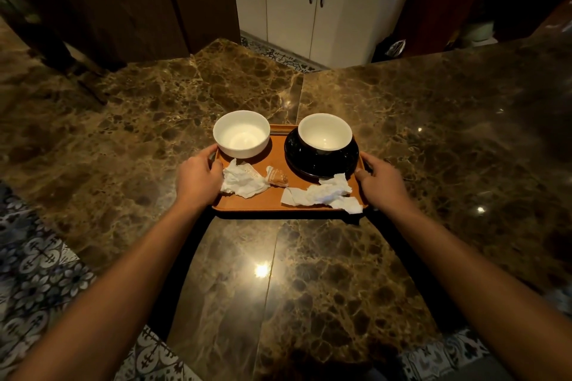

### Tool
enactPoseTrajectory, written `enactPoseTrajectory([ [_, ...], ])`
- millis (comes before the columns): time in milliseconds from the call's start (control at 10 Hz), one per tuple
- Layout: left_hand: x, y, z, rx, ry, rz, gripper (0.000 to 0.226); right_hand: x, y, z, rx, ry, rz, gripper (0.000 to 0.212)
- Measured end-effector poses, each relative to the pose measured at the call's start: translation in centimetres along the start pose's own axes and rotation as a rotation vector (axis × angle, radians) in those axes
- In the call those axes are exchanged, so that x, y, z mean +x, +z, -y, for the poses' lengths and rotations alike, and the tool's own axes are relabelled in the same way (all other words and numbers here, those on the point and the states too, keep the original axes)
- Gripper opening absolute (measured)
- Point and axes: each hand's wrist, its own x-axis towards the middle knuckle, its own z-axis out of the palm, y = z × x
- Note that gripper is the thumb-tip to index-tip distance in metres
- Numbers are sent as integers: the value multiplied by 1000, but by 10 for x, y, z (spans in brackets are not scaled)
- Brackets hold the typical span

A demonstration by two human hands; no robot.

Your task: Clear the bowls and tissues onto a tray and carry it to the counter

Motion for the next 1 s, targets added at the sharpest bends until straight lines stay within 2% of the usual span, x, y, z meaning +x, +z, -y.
enactPoseTrajectory([
  [600,-10,-13,-10,443,64,121,38,-9,6,-4,-558,-40,-16,53],
  [700,-8,-14,-8,399,54,120,41,-6,4,-3,-500,-38,-17,51],
  [900,-12,-26,1,137,-21,172,45,-9,-14,-5,-193,0,50,56],
  [1000,-22,-41,12,10,-44,89,34,-26,-33,-14,-74,13,14,53],
])
